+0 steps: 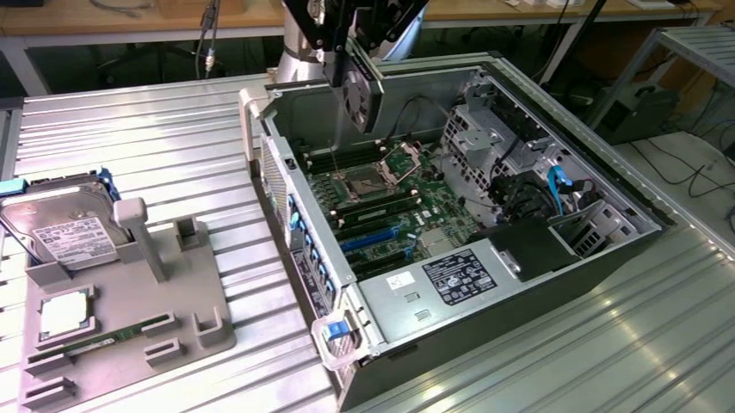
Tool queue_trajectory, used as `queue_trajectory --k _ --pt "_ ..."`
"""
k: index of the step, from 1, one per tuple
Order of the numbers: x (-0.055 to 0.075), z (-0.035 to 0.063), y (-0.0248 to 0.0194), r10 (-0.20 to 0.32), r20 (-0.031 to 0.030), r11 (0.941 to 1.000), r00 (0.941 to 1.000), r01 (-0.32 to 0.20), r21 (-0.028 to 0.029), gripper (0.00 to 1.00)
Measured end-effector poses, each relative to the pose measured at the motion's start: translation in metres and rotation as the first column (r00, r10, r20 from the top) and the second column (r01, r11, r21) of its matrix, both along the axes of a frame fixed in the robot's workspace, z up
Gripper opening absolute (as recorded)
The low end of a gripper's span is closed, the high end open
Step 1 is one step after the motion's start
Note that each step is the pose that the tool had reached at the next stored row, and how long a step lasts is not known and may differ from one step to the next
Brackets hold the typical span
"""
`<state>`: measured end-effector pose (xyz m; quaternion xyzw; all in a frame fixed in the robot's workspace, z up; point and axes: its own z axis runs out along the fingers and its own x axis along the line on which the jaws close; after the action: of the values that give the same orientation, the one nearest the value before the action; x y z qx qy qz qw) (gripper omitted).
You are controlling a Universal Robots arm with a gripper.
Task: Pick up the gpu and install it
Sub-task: 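Pick up the gpu and move the gpu toward the slot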
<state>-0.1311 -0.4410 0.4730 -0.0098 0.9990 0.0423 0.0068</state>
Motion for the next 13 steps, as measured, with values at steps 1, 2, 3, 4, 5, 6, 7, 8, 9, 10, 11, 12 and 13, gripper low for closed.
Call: queue_trajectory --k 1,2,3,4,5,6,7,8,9,10,11,12,13 --pt "0.0 0.0 0.0 -0.003 -0.0001 1.0 1.0 0.003 -0.0001 0.28" --pt "0.0 0.0 0.0001 -0.003 0.0 1.0 1.0 0.003 0.0 0.28" --pt "0.0001 0.0 0.0001 -0.003 0.0 1.0 1.0 0.003 0.0 0.28" --pt "0.0001 0.0 0.0001 -0.003 0.0 1.0 1.0 0.003 0.0 0.28" --pt "0.0001 0.0 0.0001 -0.003 0.0 1.0 1.0 0.003 0.0 0.28" --pt "0.0001 0.0 0.0001 -0.003 0.0 1.0 1.0 0.003 0.0 0.28" --pt "0.0001 0.0 0.0 -0.003 0.0 1.0 1.0 0.003 0.0 0.28" --pt "0.0001 0.0 0.0 -0.003 0.0 1.0 1.0 0.003 -0.0001 0.28" --pt "0.0001 0.0 0.0001 -0.003 0.0 1.0 1.0 0.003 -0.0001 0.28" --pt "0.0001 0.0 0.0001 -0.003 0.0 1.0 1.0 0.003 0.0 0.28" --pt "0.0004 0.0 0.0001 -0.003 0.0 1.0 1.0 0.003 0.0 0.28" --pt "0.0017 -0.0001 0.0001 -0.003 0.0 1.0 1.0 0.003 -0.0001 0.28" --pt "0.0042 0.0 0.0001 -0.003 0.0 1.0 1.0 0.003 -0.0001 0.28"
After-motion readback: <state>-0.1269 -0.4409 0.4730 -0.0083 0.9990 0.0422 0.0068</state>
